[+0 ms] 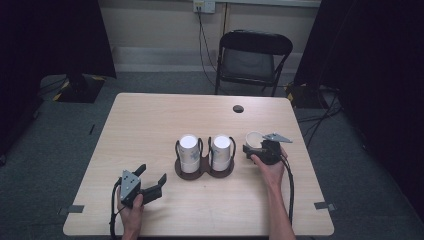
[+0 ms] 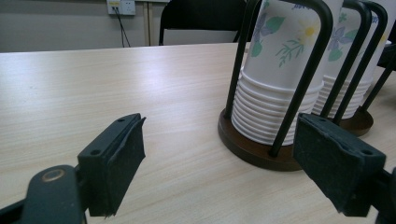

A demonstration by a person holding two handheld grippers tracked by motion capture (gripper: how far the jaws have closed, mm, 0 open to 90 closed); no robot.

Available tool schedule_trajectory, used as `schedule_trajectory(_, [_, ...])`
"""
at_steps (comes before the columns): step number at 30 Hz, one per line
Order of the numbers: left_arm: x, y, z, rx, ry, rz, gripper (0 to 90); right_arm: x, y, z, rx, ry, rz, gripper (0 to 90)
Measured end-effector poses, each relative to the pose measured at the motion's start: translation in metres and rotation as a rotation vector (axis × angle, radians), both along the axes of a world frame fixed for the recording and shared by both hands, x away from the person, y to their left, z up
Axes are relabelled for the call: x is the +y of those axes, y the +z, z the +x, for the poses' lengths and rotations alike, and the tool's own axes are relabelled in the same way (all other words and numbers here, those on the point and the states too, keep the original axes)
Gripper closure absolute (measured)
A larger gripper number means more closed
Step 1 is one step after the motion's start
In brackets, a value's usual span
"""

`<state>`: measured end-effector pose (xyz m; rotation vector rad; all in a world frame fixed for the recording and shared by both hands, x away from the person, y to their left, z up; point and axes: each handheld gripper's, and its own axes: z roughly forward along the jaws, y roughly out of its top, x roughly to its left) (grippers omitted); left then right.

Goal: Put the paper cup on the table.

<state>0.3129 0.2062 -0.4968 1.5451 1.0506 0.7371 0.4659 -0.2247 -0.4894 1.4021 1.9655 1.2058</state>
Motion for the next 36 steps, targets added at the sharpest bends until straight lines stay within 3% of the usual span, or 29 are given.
schedule_trajectory(21, [0.002,0.000,0.000,-0.003,-0.005,-0.015,16.8,0.001,0.008,-0.013,-0.018,-0.015,0.000,14.1])
schedule_trajectory(27, [0.002,0.000,0.000,-0.002,-0.004,-0.015,16.8,-0.003,0.007,-0.021,-0.016,-0.030,-0.007,13.8])
schedule_trajectory(34, [0.001,0.000,0.000,0.004,0.001,-0.013,16.9,-0.007,0.012,-0.036,-0.048,-0.049,0.010,14.2])
schedule_trajectory(36, [0.001,0.000,0.001,0.010,0.004,-0.012,17.0,-0.009,0.012,-0.042,-0.061,-0.051,0.034,14.3])
